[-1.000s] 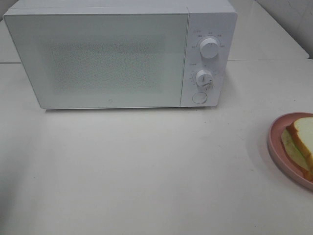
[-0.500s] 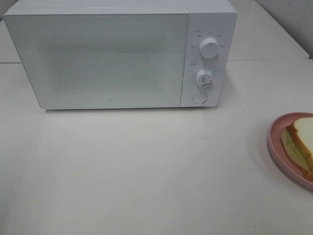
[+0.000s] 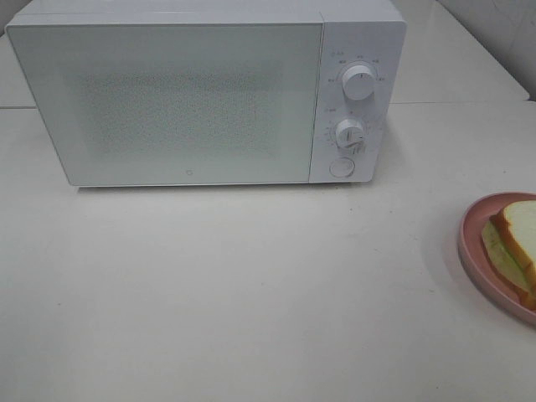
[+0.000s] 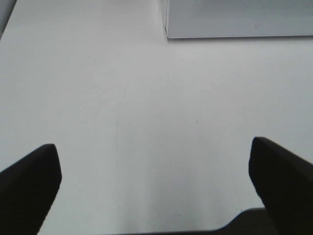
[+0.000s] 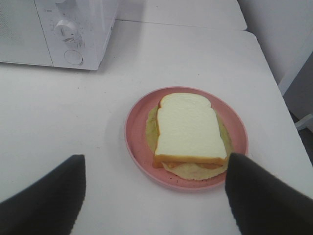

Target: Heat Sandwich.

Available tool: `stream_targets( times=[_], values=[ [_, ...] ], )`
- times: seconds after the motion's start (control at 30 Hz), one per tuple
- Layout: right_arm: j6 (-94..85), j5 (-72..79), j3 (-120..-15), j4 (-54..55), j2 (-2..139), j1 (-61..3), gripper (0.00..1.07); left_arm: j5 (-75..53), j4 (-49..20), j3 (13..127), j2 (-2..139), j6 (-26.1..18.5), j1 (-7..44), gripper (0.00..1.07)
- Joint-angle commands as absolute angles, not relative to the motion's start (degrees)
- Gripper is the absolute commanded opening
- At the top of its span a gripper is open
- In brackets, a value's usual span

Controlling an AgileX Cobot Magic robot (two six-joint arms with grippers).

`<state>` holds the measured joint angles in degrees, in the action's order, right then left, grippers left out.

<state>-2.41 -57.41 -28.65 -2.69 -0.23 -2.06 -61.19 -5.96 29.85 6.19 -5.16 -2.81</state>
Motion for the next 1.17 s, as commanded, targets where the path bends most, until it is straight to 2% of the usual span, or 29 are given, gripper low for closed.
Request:
stream_targets(
  times=[0.03, 0.13, 1.17],
  values=[
    [-2.41, -57.07, -28.53, -2.52, -1.72, -1.78, 0.76, -61.19, -6.02, 29.68, 2.64, -4.7, -2.81, 1.0],
    [-2.41, -57.07, -28.53, -2.52, -1.72, -1.78, 0.76, -61.13, -5.9, 29.74, -2.06, -4.87, -2.81, 1.0],
    [-2.35, -57.07, -28.53, -2.52, -1.2, -1.78, 0.76, -60.96, -5.84, 29.85, -1.72, -4.93, -2.81, 1.0]
  ],
)
